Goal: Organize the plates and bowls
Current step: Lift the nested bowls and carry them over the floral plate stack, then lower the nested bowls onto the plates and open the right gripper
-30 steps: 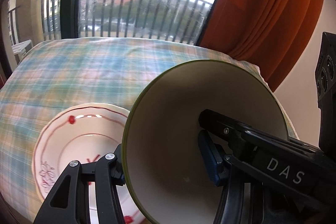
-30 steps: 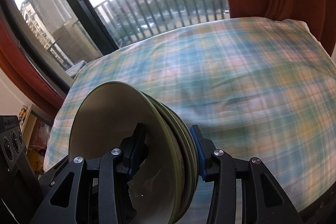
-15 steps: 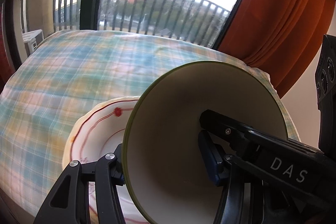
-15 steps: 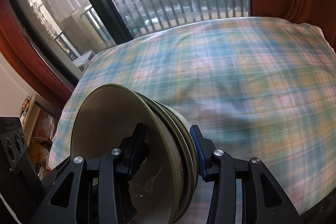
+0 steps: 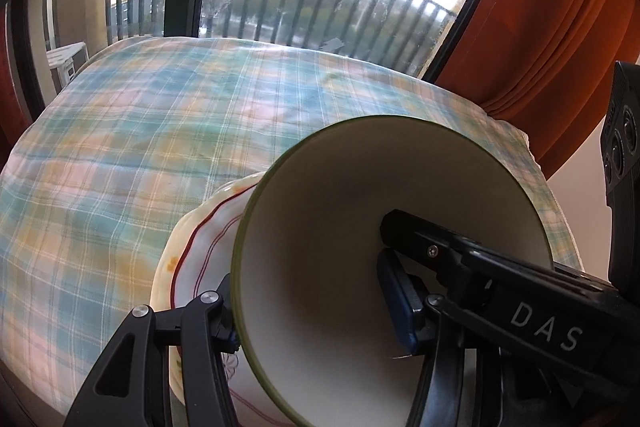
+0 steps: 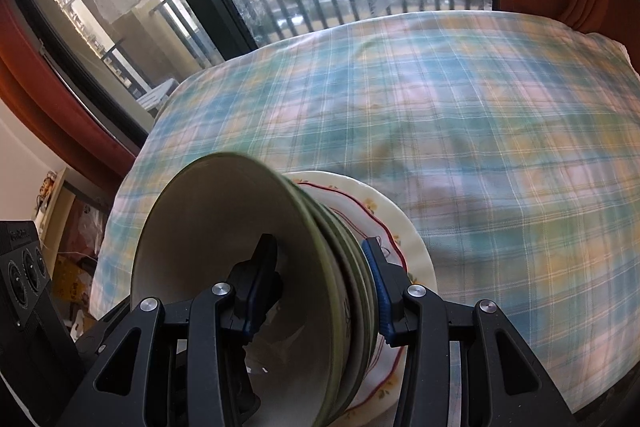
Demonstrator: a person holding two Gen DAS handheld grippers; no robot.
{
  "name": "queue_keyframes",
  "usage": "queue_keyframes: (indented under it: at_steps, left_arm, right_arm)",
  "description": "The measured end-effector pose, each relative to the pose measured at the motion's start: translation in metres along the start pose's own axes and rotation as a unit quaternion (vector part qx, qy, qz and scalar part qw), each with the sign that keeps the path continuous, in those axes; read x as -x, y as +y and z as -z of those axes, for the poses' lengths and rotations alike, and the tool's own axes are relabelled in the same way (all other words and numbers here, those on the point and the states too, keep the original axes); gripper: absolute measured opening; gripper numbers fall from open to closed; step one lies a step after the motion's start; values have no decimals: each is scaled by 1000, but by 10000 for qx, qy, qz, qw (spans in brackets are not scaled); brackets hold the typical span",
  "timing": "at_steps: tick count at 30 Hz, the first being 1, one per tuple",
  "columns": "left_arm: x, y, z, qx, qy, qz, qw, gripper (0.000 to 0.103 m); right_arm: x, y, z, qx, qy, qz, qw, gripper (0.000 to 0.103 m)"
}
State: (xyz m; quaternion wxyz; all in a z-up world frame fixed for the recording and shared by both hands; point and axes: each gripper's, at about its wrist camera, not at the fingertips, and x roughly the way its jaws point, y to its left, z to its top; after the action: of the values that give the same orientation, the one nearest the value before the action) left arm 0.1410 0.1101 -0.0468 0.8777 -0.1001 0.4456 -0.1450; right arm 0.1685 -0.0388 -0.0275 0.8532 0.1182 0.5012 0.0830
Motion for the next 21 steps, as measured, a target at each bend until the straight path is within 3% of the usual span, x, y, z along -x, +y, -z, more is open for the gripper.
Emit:
queue_keyframes:
  at_steps: [10, 15, 17, 19, 21]
  left_arm:
    - [-4, 2, -4, -47, -61, 45, 10000, 57]
    - [-4, 3, -4, -96, -85, -20, 9999, 64]
    - [-2, 2, -4, -123, -137, -138, 9997, 65]
    - [1, 0, -4, -205, -265, -258, 9991, 66]
    - [4, 0, -4, -244, -376, -362, 9983, 73]
  right_arm:
    - [-5, -6, -5, -121, -107, -135, 9998, 47]
    - [-4, -8, -3, -184, -182, -222, 9994, 47]
    - [-5, -10, -2, -227, -197, -257, 9992, 51]
    - [-4, -12, -2, -294, -264, -254, 9989, 63]
    - [-1, -12, -1, -308, -385, -254, 9985, 66]
